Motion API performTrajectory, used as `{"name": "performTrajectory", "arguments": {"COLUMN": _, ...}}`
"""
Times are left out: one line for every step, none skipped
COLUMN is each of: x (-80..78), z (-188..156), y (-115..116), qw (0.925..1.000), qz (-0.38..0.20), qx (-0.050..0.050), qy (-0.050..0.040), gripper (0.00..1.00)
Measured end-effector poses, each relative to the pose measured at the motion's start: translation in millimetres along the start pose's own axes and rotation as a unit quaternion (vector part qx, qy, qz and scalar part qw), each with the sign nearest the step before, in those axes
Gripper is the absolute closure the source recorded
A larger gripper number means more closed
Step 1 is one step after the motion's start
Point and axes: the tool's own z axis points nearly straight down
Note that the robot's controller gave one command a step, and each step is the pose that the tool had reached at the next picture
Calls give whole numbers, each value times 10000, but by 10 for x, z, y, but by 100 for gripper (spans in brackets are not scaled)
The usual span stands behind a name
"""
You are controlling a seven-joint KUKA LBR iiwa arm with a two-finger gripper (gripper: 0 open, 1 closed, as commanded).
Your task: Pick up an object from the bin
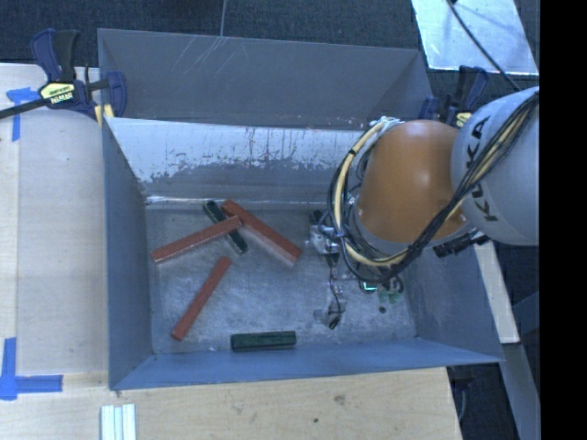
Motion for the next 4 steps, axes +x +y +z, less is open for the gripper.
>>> {"name": "performTrajectory", "arguments": {"x": 90, "z": 827, "y": 797, "qw": 9937, "qz": -1117, "qx": -1, "qy": -17, "gripper": 0}}
{"name": "performTrajectory", "arguments": {"x": 130, "z": 505, "y": 1628, "qw": 9827, "qz": -1853, "qx": -16, "qy": -54, "gripper": 0}}
{"name": "performTrajectory", "arguments": {"x": -81, "z": 515, "y": 1922, "qw": 9491, "qz": -3149, "qx": 1, "qy": -51, "gripper": 0}}
{"name": "performTrajectory", "arguments": {"x": -190, "z": 826, "y": 2008, "qw": 9241, "qz": -3822, "qx": 4, "qy": -46, "gripper": 0}}
